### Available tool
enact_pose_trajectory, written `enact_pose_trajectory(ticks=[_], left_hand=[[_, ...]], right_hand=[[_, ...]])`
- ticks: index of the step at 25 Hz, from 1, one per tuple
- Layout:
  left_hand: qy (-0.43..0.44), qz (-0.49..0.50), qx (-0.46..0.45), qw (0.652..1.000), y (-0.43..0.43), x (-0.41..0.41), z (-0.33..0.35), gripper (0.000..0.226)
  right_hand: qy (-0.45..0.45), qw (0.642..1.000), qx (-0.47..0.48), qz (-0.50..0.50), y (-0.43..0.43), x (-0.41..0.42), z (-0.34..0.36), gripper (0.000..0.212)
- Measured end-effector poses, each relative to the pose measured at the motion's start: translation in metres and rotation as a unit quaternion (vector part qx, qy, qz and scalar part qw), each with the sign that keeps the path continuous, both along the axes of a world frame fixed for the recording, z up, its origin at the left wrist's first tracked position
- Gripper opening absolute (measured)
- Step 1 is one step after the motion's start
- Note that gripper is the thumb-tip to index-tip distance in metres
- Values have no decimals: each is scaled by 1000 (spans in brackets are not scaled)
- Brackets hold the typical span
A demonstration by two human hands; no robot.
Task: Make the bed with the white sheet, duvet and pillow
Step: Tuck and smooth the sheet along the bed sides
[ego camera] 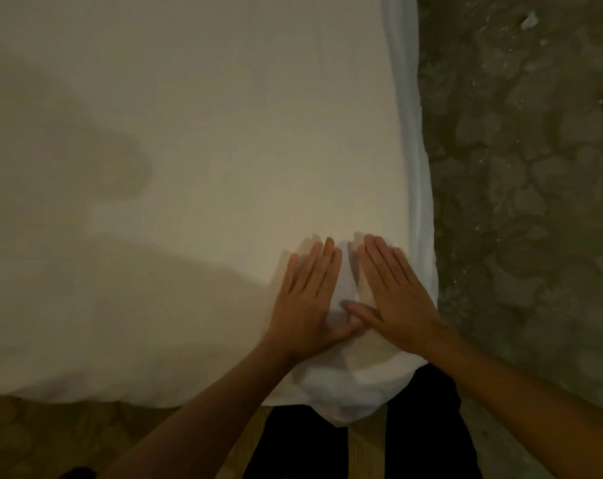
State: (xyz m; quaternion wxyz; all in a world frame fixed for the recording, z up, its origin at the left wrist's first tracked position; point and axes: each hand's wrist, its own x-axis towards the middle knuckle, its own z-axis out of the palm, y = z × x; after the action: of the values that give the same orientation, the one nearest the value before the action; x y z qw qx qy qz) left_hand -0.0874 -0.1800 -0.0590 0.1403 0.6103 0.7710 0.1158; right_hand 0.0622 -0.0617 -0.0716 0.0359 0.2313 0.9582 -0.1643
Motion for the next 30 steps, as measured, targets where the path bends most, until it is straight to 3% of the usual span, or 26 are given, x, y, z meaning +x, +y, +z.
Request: enact_pose_trajectory(ticks=[4,7,11,18,24,28,30], left_hand=[[29,-6,-85,996,7,31,-4,108],[41,8,-92,995,-20,85,-6,102],[73,156,-105,979,-24,114,4,108],[86,280,-94,952,5,168,30,99],[116,362,-66,922,-20,219,47,94],[160,394,-54,903,-14,270,39,103],[135,441,-33,887,-4,310,31,97]], right_hand=[[2,992,32,120,-4,38,-14,66],[34,974,24,224,-3,91,-13,69],[59,971,-15,231,50,124,-7,85],[45,928,46,366,142,113,14,93],[65,917,65,389,152,113,27,77],[34,887,95,451,164,129,45,77],[27,869,113,481,169,141,47,76]])
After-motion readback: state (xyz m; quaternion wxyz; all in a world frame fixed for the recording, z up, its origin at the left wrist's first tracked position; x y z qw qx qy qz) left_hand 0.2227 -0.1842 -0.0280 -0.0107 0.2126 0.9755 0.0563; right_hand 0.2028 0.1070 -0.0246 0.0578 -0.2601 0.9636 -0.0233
